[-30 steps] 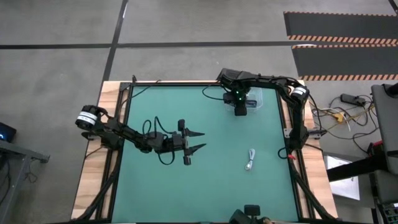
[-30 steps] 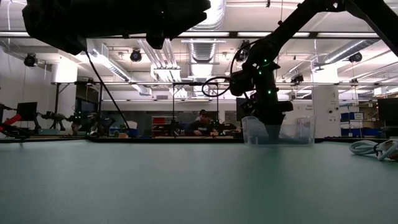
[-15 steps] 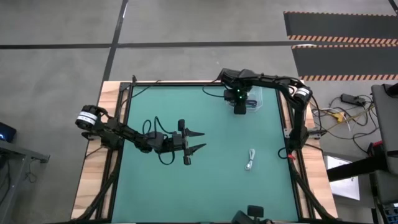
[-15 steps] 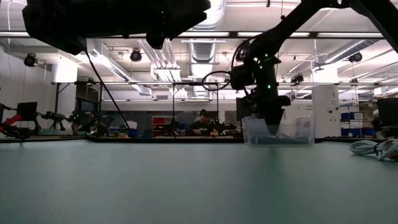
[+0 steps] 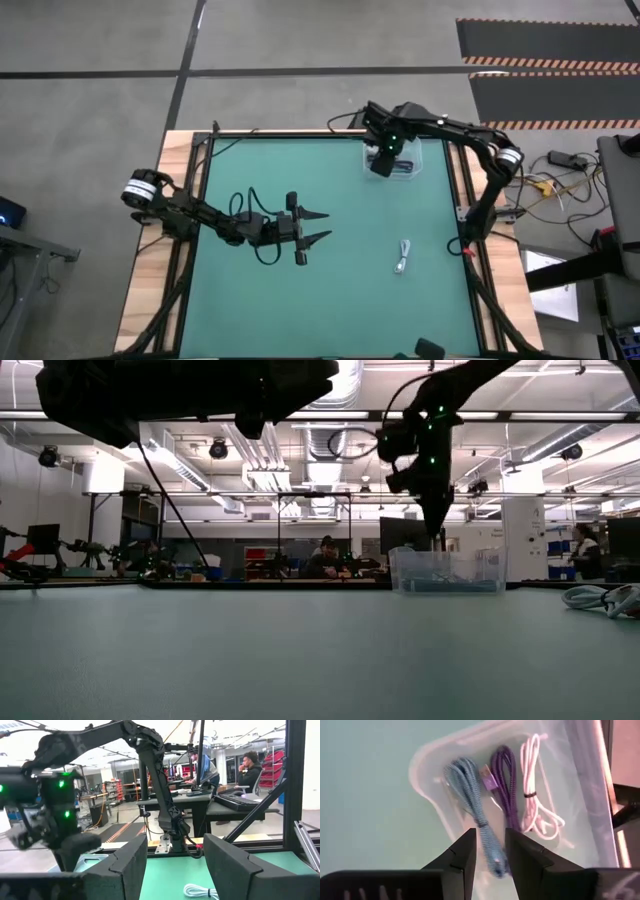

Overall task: Pick and place USB-C Cables
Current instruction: Put the light blue charger cable into the transparent bin

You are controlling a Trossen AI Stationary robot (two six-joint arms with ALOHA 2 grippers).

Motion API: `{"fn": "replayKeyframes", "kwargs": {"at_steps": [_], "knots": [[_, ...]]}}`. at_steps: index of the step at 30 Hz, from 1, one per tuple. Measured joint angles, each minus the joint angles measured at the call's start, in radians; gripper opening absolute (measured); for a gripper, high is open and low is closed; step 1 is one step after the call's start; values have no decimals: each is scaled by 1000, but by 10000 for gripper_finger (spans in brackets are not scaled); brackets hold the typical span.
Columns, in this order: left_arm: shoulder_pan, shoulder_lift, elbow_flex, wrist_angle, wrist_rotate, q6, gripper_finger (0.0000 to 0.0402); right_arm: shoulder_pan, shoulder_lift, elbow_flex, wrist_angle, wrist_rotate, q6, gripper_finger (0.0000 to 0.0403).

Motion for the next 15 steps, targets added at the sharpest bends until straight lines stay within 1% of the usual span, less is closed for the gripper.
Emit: {"fn": "replayKeyframes", "kwargs": {"at_steps": [6,11,15], "knots": [[0,0,0,0,0,-1,178,76,-79,0,9,-77,165,91],[0,0,0,-1,0,-5,178,187,-119,0,12,-79,278,83],[-1,0,0,-4,0,-6,178,284,-138,-1,12,-79,339,77]]}}
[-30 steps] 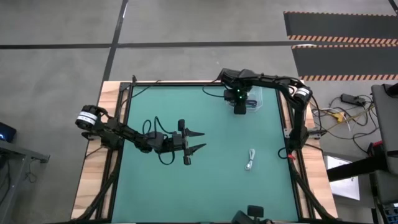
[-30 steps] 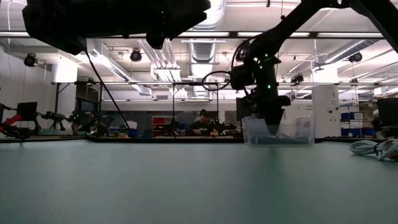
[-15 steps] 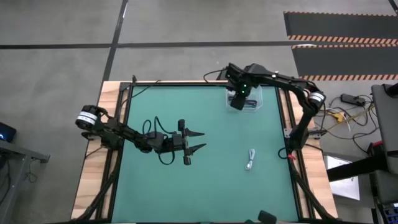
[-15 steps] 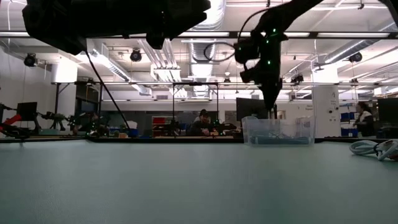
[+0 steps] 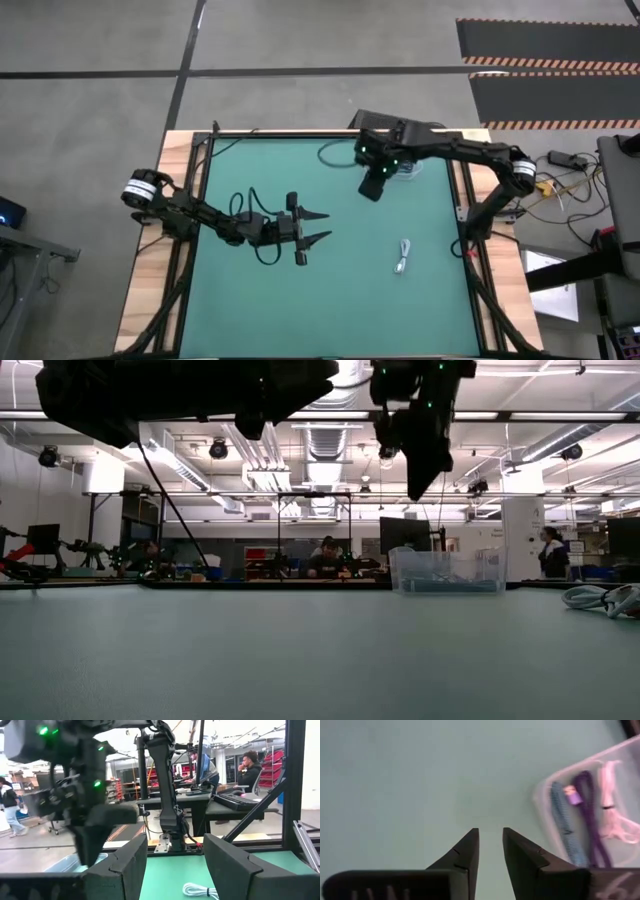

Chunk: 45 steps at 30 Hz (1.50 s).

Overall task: Pick and place USB-C Cables
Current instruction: Put the light blue charger cable into the transparent bin

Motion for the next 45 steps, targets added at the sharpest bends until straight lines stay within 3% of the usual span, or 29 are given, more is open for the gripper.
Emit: {"fn": "replayKeyframes", "kwargs": {"at_steps": [16,25,37,45], "knots": [[-1,0,0,-14,0,-1,178,344,-8,0,-11,3,418,71],[-2,0,0,-51,0,-1,178,496,-7,-2,-53,12,684,93],[-2,0,0,-74,0,-1,178,637,0,-50,-90,75,1012,107],[-3,0,0,-76,0,-2,178,680,0,-129,-90,83,1144,107]]}}
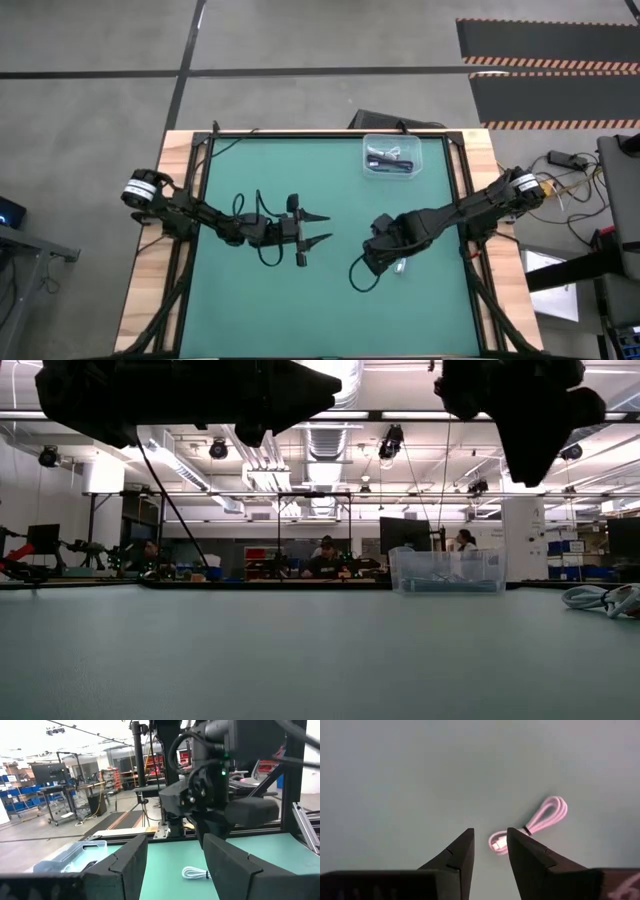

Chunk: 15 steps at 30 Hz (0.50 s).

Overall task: Pick and place USB-C Cables
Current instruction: Put the light blue charger cable into the transparent bin

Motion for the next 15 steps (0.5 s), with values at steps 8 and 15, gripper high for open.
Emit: {"fn": "replayKeyframes", "kwargs": {"at_steps": [8,15], "knots": [[0,0,0,-8,0,0,178,39,3,-89,-3,2,121,109],[1,0,-1,-29,0,0,178,73,3,-209,4,0,241,110]]}}
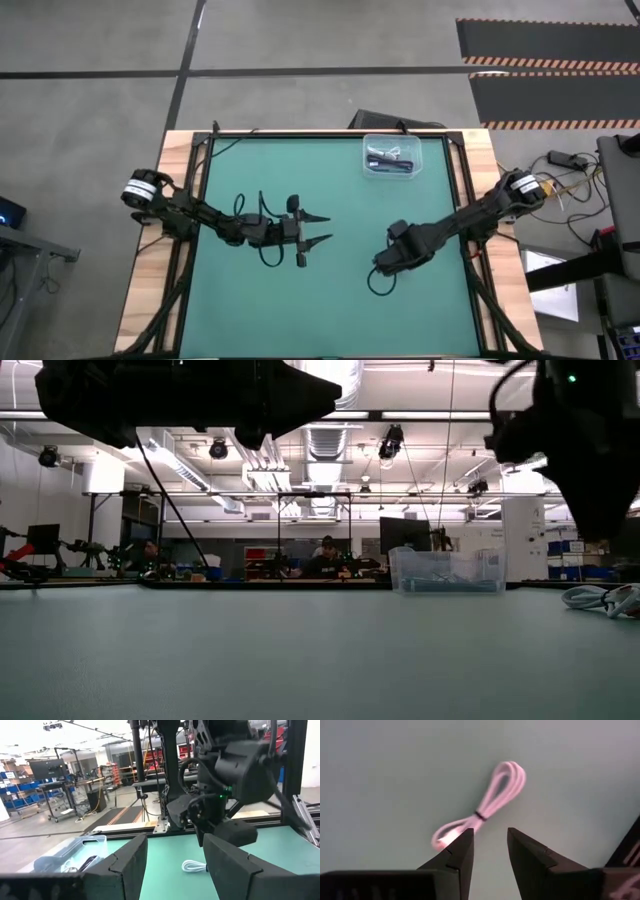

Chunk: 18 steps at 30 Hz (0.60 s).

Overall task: Pick and place USB-C Cables
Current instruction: Put the light blue charger cable into the transparent bin

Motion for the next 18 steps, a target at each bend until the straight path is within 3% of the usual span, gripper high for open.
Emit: {"fn": "replayKeyframes", "kwargs": {"at_steps": [6,18], "knots": [[0,0,0,-2,0,0,178,2,-1,-91,12,0,107,124],[0,0,8,6,0,-49,178,0,-3,-147,120,15,88,170]]}}
